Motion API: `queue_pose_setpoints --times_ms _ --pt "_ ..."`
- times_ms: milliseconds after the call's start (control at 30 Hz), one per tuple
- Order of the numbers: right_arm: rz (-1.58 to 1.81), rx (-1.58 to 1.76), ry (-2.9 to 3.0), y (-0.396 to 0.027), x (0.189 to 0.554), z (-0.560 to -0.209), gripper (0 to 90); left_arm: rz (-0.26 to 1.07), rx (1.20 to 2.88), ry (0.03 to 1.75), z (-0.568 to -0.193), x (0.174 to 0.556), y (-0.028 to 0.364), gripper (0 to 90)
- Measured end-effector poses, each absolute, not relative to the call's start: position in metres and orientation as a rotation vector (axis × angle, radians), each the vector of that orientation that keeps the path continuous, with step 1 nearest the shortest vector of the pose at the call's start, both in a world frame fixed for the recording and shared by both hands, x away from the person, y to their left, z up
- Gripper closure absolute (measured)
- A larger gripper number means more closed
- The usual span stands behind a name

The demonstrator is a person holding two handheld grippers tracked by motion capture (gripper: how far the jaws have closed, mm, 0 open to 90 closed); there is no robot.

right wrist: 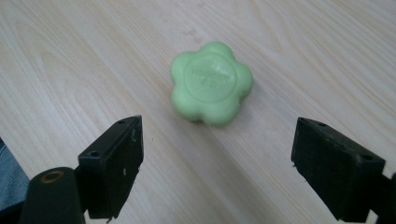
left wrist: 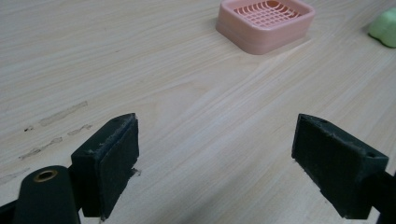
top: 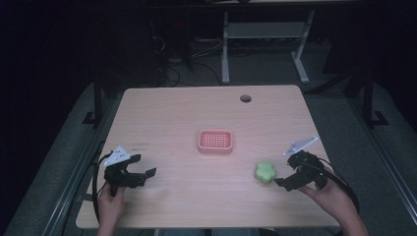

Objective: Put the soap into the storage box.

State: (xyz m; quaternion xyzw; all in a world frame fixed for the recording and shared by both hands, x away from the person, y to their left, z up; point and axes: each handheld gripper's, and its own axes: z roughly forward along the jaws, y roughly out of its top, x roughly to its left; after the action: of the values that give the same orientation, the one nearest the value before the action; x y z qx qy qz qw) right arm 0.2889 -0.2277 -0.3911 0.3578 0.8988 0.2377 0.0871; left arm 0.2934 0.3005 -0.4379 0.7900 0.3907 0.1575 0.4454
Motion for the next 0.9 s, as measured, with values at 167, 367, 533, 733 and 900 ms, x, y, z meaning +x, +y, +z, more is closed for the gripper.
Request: queue_pose_setpoints --times_ms 167,367,533,733,900 --pt "0.647 1.054 2.723 -0.212 0.301 -0.393 15.8 0.393 1.956 0.978 -0.438 0.293 0.302 14.6" --pt "0.561 1.005 2.781 -0.194 0.315 -0.396 15.4 0.385 1.955 0.975 -0.437 0.293 0.302 14.6" --pt "0.499 1.007 2.816 -0.185 0.327 -0.403 15.4 0.374 1.967 0.971 -0.438 0.294 0.301 14.6" --pt "0.447 1.02 2.849 -0.178 0.336 -0.413 15.3 0.368 1.963 0.965 -0.437 0.293 0.3 14.6" --pt "0.375 1.035 2.876 -0.172 0.344 -0.425 15.0 0.368 1.963 0.967 -0.438 0.294 0.3 14.6"
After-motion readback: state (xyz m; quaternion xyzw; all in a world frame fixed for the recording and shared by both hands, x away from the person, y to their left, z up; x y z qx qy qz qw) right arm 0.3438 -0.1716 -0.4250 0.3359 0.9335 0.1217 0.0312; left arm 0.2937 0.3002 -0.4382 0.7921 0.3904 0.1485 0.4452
